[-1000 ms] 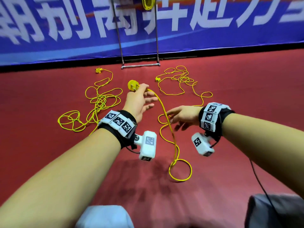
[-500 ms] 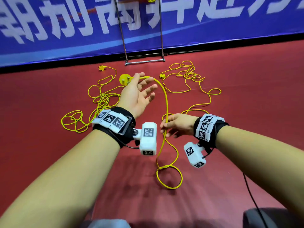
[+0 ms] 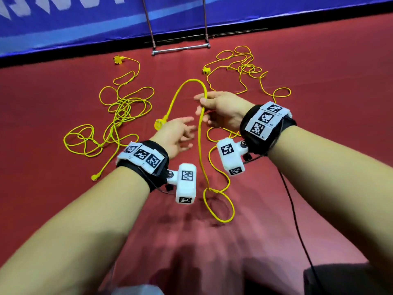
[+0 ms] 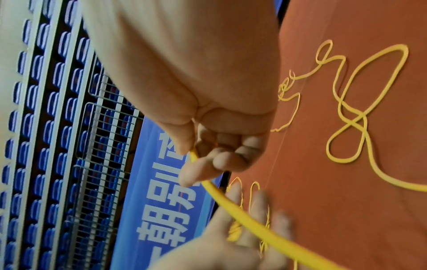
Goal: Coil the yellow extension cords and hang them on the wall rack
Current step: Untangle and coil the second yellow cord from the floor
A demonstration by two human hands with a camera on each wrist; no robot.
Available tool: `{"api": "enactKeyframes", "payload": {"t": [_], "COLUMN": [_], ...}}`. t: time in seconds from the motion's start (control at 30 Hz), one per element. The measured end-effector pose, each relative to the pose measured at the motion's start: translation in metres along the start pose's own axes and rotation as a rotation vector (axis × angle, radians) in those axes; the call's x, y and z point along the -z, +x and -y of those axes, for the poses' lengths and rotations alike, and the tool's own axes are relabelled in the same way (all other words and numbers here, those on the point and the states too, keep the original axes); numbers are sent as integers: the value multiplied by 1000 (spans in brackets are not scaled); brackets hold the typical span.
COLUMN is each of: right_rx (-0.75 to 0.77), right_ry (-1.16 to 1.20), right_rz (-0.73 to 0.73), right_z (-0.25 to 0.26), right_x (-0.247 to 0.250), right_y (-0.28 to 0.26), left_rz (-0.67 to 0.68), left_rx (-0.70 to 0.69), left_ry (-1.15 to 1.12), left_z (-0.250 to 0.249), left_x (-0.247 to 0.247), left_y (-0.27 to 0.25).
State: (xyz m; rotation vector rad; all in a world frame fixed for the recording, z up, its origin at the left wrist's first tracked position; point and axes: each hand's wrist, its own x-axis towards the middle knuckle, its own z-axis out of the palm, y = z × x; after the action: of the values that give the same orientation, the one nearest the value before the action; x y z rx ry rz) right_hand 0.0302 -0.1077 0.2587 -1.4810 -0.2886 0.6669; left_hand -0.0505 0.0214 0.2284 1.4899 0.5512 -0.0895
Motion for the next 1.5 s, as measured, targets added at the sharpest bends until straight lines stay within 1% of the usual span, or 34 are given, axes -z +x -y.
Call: {"api": "enactKeyframes", "payload": {"t": [0.07, 0.17, 0.27, 0.33, 0.37, 0.47, 0.53, 0.6, 0.7, 0.77, 0.87, 0.97, 1.03, 1.13, 1.2, 1.3, 1.4, 1.5], "right_rx": [-19, -43, -33, -26, -11, 22, -16, -32, 5, -22, -90, -72, -62, 4, 31, 75, 82, 68], "right_ry": [79, 216, 356, 403, 377, 184, 23, -204, -626, -827, -1007, -1001, -969, -1016, -1003, -1035, -1073, -1106], "right_rz": [-12, -60, -105, -85, -65, -17, 27, 86, 148, 248, 415, 450, 417, 239, 150, 47, -59, -112], "right_z": [5, 6, 12, 17, 19, 16, 2, -20, -51, -66, -81, -88, -90, -89, -88, -81, -73, -69], "right_x": [-10, -17, -10, -6, -4, 0, 3, 8, 16, 18, 16, 13, 14, 23, 31, 40, 47, 49], "right_y": [3, 4, 0, -5, -8, -14, -16, -17, -17, -18, -22, -23, -22, -21, -22, -23, -25, -29], "left_rz": [114, 220, 224, 186, 164, 125, 118, 128, 166, 173, 133, 87, 21, -131, -220, -313, -345, -375], "left_rx": [-9, -44, -44, -37, -40, -65, -102, -147, -205, -247, -297, -322, -356, -405, -393, -320, -216, -83], "left_ry": [203, 410, 525, 494, 459, 342, 286, 274, 302, 312, 265, 174, 92, -92, -212, -364, -470, -414], "left_z": [14, 28, 36, 35, 32, 12, -3, -16, -27, -31, -38, -45, -48, -53, -53, -44, -34, -19], "left_x": [-12, -20, -19, -18, -16, -12, -11, -11, -14, -15, -14, -10, -5, 7, 17, 35, 47, 50], "left_y": [1, 0, -4, -8, -8, -14, -20, -28, -41, -46, -49, -50, -49, -45, -39, -27, -16, -9]}}
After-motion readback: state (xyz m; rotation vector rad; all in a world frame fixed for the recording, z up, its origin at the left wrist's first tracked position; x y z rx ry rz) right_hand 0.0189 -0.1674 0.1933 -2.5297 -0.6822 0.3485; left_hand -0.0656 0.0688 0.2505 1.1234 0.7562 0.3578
